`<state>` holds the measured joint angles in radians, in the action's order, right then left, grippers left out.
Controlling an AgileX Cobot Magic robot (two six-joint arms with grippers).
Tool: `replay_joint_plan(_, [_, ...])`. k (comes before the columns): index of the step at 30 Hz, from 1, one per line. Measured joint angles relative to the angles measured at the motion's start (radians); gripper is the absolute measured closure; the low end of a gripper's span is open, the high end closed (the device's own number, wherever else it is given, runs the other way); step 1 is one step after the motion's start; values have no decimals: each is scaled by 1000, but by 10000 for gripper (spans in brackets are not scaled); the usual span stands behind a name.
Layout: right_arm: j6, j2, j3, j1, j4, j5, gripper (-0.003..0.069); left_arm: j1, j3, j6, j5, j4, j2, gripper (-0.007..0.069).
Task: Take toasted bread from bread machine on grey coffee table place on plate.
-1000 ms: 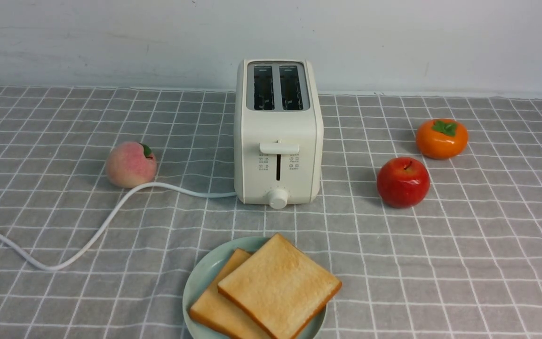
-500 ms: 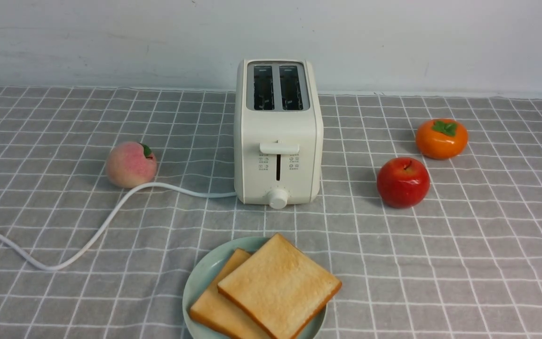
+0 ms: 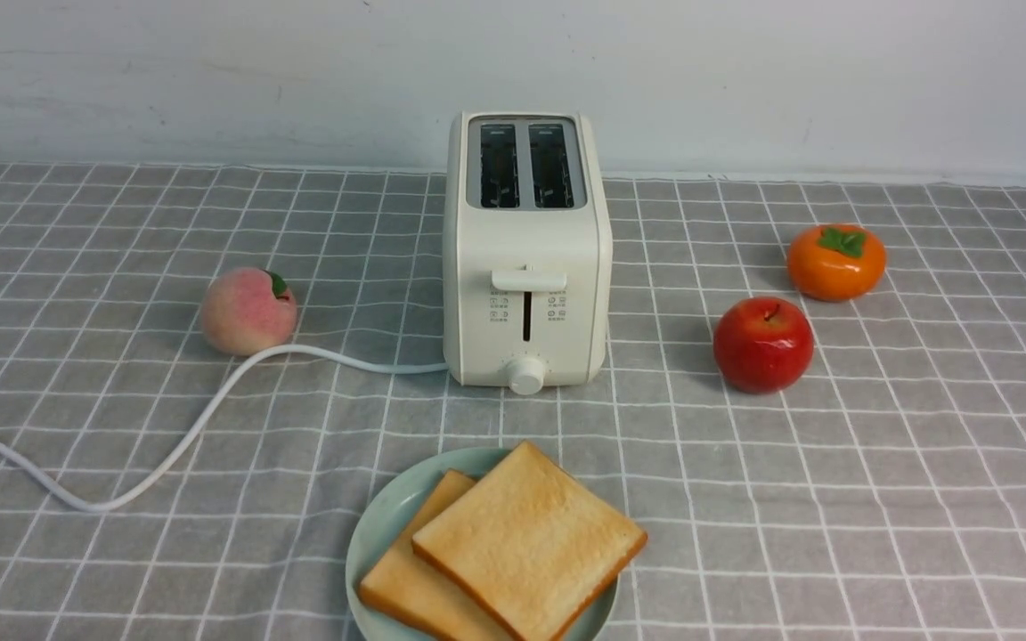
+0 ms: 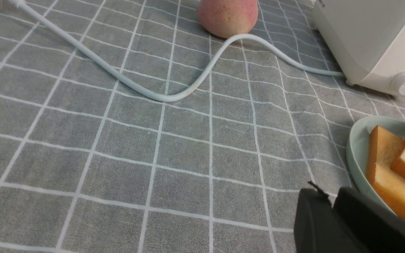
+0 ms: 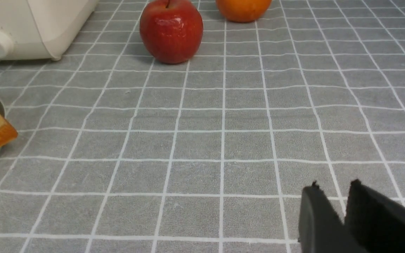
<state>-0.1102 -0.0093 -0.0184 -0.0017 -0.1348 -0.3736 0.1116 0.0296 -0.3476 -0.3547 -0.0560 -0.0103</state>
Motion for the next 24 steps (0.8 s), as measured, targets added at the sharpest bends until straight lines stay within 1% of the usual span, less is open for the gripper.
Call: replay_joint_plan(24, [0, -1, 2, -1, 0, -7, 486, 0, 0, 0, -1, 0, 0, 522])
